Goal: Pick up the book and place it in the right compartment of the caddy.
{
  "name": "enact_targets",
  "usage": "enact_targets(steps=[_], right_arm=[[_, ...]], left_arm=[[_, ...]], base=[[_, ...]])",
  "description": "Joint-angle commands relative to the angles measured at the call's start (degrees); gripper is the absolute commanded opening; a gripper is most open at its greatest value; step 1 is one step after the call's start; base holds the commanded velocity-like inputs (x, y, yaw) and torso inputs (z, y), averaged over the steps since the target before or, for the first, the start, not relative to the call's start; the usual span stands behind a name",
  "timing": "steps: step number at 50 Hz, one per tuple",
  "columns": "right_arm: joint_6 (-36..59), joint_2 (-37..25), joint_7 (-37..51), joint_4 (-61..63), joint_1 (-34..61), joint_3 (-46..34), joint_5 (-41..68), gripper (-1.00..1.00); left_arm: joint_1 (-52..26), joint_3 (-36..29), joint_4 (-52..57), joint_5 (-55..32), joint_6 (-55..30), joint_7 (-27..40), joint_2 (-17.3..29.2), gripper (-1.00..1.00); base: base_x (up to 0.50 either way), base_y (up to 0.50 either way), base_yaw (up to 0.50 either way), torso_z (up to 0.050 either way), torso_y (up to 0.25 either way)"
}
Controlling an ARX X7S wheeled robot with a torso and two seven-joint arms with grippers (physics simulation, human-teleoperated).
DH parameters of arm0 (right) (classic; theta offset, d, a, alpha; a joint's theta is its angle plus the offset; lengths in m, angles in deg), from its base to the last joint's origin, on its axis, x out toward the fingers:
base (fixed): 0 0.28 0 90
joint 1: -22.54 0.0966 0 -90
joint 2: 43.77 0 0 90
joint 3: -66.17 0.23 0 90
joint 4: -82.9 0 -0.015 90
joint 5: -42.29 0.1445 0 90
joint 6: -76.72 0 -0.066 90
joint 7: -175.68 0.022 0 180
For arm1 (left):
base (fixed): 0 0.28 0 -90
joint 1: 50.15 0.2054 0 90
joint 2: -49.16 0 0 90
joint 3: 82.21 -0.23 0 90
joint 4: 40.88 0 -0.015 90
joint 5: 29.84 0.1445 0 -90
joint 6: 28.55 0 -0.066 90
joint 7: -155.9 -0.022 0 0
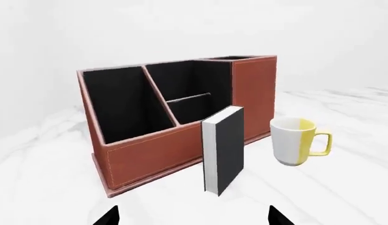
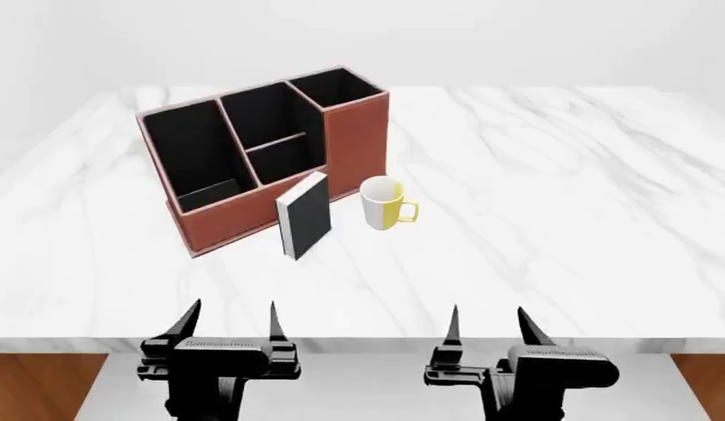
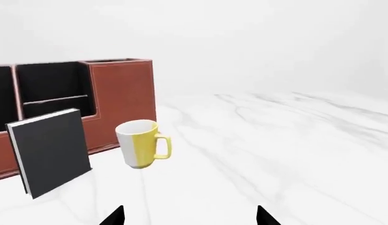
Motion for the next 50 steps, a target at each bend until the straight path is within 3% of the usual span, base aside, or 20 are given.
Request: enact_targets(steps=[1,9,50], right_arm=[[-5.50,0.27,0.14,15.32,-2.53,2.71,3.46,1.00],[-15.36,-0.41,-0.75,22.23,-5.08,2.36,4.57,1.00],[-17.86,-4.31,-0.39,21.67,-6.02,-2.33,3.83,1.00]], left_arm=[[1.79,1.88,17.61,7.02,6.09,4.08,1.41,1.00],[2.76,1.92,26.17,12.26,8.32,6.16,2.79,1.00],[3.12,-1.00,23.09,11.78,9.67,8.49,4.81,1.00]], base=[[0.00,0.00,0.00,0.000,0.000],[0.05,0.00,0.00,0.000,0.000],[0.50,-0.03,0.00,0.000,0.000]])
